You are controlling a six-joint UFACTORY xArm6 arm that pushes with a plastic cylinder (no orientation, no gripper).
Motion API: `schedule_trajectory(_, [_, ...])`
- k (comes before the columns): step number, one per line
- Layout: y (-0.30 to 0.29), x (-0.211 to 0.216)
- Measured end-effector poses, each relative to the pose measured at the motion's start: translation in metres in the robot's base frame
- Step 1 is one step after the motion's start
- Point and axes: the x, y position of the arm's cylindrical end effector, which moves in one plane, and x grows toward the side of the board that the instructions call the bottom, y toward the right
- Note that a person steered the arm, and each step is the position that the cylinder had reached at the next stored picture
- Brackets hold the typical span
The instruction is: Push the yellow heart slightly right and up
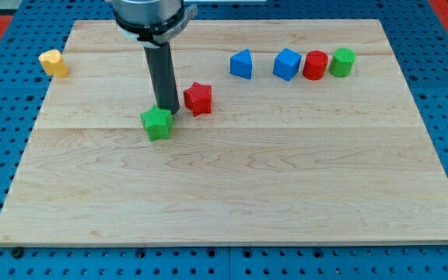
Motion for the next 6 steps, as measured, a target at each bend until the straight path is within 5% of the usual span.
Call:
schedule_trajectory(2, [-0.034,0.024])
schedule_trajectory(3, [-0.05,-0.007])
schedule_trajectory(5, [-0.216,-0.047])
schedule_trajectory(6, [-0.218,-0.081])
